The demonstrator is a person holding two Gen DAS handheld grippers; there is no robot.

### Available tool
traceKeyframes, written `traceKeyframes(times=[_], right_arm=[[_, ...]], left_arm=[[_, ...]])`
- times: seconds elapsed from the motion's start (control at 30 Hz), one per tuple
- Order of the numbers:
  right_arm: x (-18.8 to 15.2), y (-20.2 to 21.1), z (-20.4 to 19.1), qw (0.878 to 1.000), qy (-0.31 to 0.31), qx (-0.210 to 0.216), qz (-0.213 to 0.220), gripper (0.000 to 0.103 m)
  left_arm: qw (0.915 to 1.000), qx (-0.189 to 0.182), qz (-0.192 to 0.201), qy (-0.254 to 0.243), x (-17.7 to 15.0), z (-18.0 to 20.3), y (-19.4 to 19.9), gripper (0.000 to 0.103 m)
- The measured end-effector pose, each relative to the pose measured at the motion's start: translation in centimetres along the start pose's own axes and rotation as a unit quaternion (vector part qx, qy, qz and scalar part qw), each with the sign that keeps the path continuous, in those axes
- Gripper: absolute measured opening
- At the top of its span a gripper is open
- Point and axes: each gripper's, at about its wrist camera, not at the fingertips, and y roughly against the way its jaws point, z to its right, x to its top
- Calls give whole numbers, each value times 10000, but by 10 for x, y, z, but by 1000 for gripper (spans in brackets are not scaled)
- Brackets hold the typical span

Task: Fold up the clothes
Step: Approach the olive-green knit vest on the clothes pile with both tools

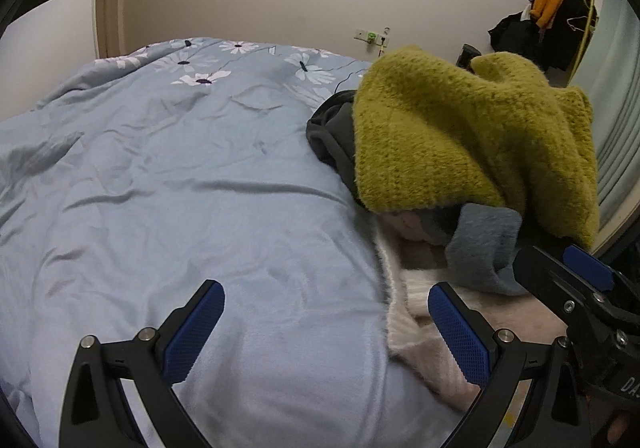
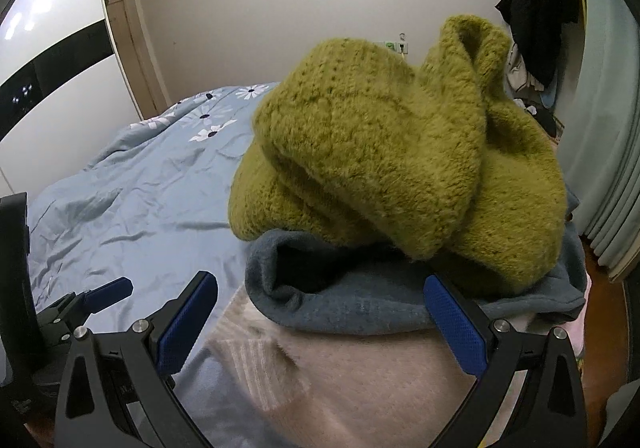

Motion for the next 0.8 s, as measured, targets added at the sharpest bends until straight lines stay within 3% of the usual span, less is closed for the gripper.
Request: traceKeyframes(times=[0.3, 0.8], right_arm=[[12, -14, 0, 9986, -54, 124, -510, 103], [8, -12, -11, 9988, 18, 135, -481, 103]], left_arm=[[9998, -11, -166, 121, 1, -6, -12, 103], [9995, -140, -192, 206, 0, -10, -18, 103]])
